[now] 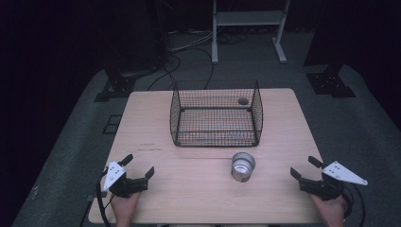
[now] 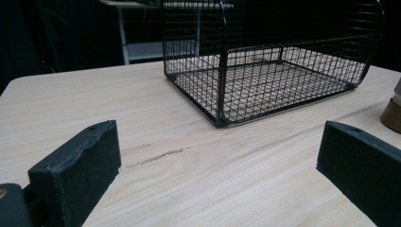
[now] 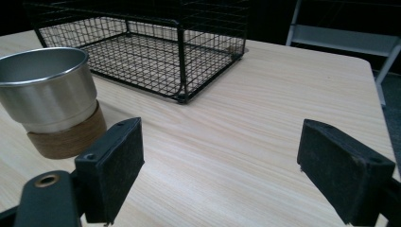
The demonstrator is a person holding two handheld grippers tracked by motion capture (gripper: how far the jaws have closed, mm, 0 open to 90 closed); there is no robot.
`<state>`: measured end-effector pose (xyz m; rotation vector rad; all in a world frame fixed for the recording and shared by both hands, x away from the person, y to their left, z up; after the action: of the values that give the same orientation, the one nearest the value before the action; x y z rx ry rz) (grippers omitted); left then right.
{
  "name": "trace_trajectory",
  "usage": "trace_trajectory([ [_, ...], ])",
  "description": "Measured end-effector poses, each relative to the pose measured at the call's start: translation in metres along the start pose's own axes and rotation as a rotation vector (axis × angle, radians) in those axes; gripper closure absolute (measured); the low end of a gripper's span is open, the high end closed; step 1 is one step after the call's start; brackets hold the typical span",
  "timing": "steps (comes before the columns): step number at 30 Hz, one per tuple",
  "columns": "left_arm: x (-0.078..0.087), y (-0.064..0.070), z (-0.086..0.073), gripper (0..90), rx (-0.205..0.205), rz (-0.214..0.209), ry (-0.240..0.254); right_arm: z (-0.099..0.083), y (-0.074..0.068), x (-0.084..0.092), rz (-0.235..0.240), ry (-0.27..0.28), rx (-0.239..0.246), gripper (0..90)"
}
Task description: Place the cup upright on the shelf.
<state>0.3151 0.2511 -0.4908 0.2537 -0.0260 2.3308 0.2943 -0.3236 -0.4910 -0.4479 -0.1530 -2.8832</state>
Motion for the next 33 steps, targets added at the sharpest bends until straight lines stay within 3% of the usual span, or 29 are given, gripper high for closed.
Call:
trace_trajectory([
  [9, 0.0, 0.0, 0.0, 0.0, 0.001, 0.001, -0.002, 0.002, -0.01, -0.001, 0.04, -0.006, 0.029, 13.9],
  [22, 0.002, 0.0, 0.0, 0.0, 0.006, -0.006, 0.012, 0.01, -0.037, -0.002, 0.116, -0.007, 0.09, 13.7],
  [33, 0.002, 0.001, 0.0, 0.0, 0.002, -0.004, 0.004, 0.019, -0.067, -0.004, 0.23, -0.009, 0.125, 13.4],
])
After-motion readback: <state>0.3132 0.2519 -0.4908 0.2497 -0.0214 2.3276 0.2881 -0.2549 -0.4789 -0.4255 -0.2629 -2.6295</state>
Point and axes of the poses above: each handheld gripper's, and its own axes: x roughly backward along the jaws, z roughly out of its top, y roughly to its right, the point moved 5 cm from there along -x, roughly forward along the jaws, and after that the axes turned 15 degrees about -z, right-handed, at the moved point
